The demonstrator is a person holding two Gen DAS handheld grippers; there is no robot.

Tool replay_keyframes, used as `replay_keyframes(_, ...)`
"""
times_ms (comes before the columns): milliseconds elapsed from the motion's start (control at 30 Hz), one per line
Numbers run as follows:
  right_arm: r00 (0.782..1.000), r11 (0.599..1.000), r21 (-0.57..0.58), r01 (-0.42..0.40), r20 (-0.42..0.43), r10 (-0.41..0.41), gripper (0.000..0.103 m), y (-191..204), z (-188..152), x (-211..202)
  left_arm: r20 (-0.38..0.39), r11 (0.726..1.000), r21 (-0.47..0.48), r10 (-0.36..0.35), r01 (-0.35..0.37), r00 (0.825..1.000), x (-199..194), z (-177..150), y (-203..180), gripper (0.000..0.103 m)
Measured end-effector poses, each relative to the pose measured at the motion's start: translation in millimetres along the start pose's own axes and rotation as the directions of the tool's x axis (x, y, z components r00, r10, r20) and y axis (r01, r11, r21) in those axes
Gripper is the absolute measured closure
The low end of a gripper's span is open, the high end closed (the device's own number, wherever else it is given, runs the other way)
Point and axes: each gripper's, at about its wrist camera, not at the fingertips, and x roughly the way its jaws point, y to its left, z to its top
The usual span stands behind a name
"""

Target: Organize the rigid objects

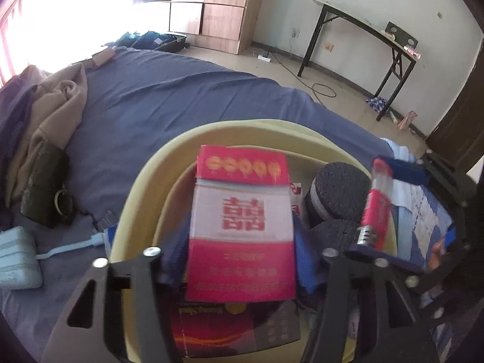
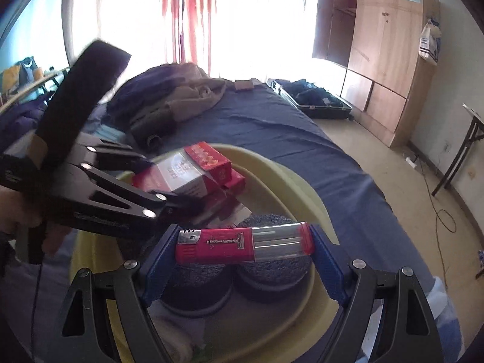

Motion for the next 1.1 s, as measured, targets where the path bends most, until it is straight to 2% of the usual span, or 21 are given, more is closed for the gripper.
replay_keyframes(33, 1.0, 1.0, -0.002, -0.001, -0.007, 0.001, 0.021, 1, 0, 2, 0.001, 1.0, -0.013, -0.009, 0.009, 1.0, 1, -1, 1, 0.03)
replay_keyframes(167, 1.0, 0.999, 0.038, -0.024, 0.012, 0.024, 0.02, -2, -3, 13, 0.037, 0.998, -0.041, -0.039, 0.04, 0.999, -5, -4, 1, 0.008)
replay_keyframes(200, 0.999, 0.999, 0.041, -0.023, 0.026, 0.022, 0.016, -2, -4, 13, 0.057, 0.998, -0.04, -0.041, 0.043, 0.998, -12, -5, -1, 0.005)
replay_keyframes(233, 0.999, 0.999, 0.04, -0.019, 0.035, 0.017, 0.003, -2, -5, 11, 0.072, 0.998, -0.042, -0.045, 0.048, 0.996, -19, -5, -1, 0.004)
replay_keyframes(267, 0.999, 0.999, 0.042, -0.016, 0.048, 0.014, 0.0, -2, -5, 6, 0.087, 0.997, -0.052, -0.053, 0.058, 0.995, -29, -6, -2, 0.0)
replay_keyframes(333, 0.995, 0.999, 0.05, -0.02, 0.095, 0.015, 0.0, -4, -7, -10, 0.101, 0.994, -0.074, -0.073, 0.08, 0.992, -55, -11, -6, 0.0)
replay_keyframes(467, 0.984, 0.996, 0.083, 0.022, 0.176, -0.036, 0.0, -7, -19, -69, 0.156, 1.0, 0.004, -0.018, 0.018, 0.988, -110, -40, -26, 0.0)
replay_keyframes(567, 0.99, 0.995, 0.095, -0.011, 0.141, -0.003, 0.0, -2, -47, -101, 0.158, 1.0, 0.006, -0.012, 0.011, 0.987, -134, -86, -35, 0.0)
replay_keyframes(667, 0.998, 0.999, 0.048, -0.023, 0.057, 0.021, 0.0, 13, -85, -106, 0.097, 1.0, -0.023, -0.016, 0.018, 0.995, -125, -134, -44, 0.0)
replay_keyframes(733, 0.999, 0.999, -0.004, -0.04, -0.009, 0.04, 0.0, 26, -111, -93, 0.069, 1.0, -0.027, 0.0, 0.001, 0.998, -109, -156, -51, 0.0)
replay_keyframes(800, 0.996, 0.998, -0.029, -0.047, -0.073, 0.045, 0.0, 36, -134, -71, 0.077, 0.999, -0.048, 0.016, -0.013, 0.997, -94, -173, -53, 0.0)
replay_keyframes(867, 0.995, 0.999, -0.012, -0.046, -0.092, 0.045, 0.0, 39, -147, -56, 0.063, 0.996, -0.081, 0.038, -0.033, 0.997, -84, -184, -50, 0.0)
replay_keyframes(933, 0.994, 0.999, -0.001, -0.052, -0.101, 0.052, 0.0, 40, -151, -44, 0.026, 0.991, -0.107, 0.082, -0.079, 0.996, -69, -194, -46, 0.0)
replay_keyframes(1000, 0.991, 1.0, -0.011, -0.003, -0.132, 0.002, 0.0, 42, -152, -32, 0.007, 0.989, -0.092, 0.121, -0.12, 0.993, -54, -198, -50, 0.0)
replay_keyframes(1067, 0.991, 1.0, -0.014, 0.019, -0.132, -0.02, 0.0, 42, -149, -29, 0.053, 0.987, -0.04, 0.157, -0.155, 0.986, -47, -198, -60, 0.0)
replay_keyframes(1100, 0.989, 0.999, -0.015, 0.03, -0.144, -0.032, 0.0, 43, -149, -25, 0.05, 0.985, -0.04, 0.171, -0.169, 0.984, -43, -197, -61, 0.0)
